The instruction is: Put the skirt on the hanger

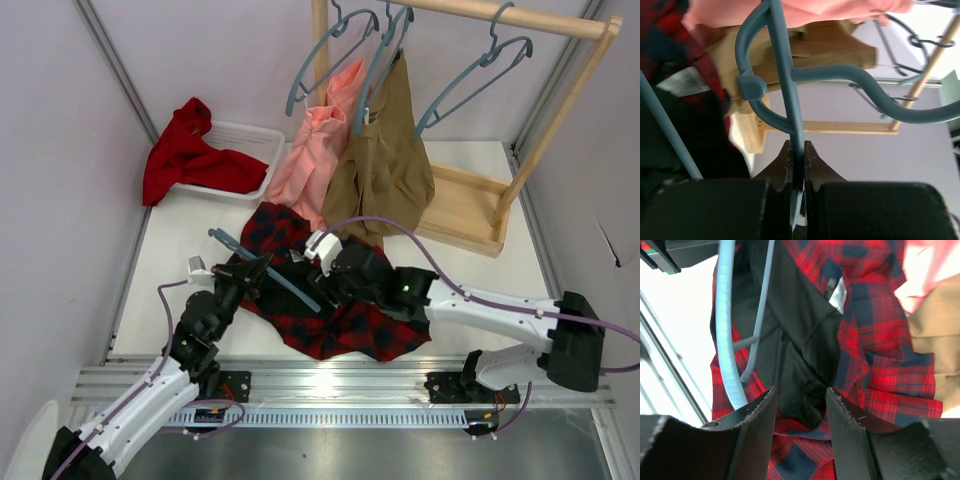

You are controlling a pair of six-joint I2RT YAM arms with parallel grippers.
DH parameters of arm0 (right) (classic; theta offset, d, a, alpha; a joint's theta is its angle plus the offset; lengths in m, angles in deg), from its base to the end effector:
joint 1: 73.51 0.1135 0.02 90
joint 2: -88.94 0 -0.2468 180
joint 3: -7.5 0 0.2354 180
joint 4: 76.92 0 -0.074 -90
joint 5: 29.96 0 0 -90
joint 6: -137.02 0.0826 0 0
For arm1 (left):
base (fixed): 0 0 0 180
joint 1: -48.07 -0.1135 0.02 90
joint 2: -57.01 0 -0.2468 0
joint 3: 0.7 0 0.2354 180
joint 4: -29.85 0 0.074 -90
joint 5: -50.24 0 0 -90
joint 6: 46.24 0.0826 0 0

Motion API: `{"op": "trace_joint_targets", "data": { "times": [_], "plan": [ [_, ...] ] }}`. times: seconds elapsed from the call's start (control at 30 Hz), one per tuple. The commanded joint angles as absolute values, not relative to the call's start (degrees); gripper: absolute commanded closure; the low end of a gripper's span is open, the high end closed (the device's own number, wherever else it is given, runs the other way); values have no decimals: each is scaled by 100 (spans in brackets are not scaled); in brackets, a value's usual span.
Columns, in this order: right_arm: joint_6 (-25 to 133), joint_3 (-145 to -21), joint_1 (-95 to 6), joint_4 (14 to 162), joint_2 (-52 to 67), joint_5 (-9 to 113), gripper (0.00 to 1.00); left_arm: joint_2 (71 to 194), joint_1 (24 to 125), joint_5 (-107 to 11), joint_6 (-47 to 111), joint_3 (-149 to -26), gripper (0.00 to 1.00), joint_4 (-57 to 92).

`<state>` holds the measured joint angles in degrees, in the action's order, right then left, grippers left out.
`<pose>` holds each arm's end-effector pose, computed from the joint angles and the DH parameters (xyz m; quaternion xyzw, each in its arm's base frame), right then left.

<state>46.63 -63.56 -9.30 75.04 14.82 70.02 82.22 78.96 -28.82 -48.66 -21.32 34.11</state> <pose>0.1524 0.2824 0.2581 -0.4274 0.7561 0.1946 0.4558 0.1680 -0.0823 0.1989 -0.4188 0.5722 -0.5856 0.3927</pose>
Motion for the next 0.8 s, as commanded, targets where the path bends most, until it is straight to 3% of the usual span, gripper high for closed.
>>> {"op": "trace_joint_targets", "data": {
  "times": [0.0, 0.47, 0.77],
  "plan": [
    [4026, -6905, -961, 6758, 1065, 6752, 51, 8180, 7848, -2990, -4790, -1820, 100, 3310],
    [3129, -7415, -891, 6036, 132, 6594, 50, 7855, 7848, -3071, -4835, -1380, 100, 3179],
    [2645, -7372, -645, 6063, -361, 7437, 46, 7731, 7848, -3088, -4852, -1293, 100, 3064]
  ]
}}
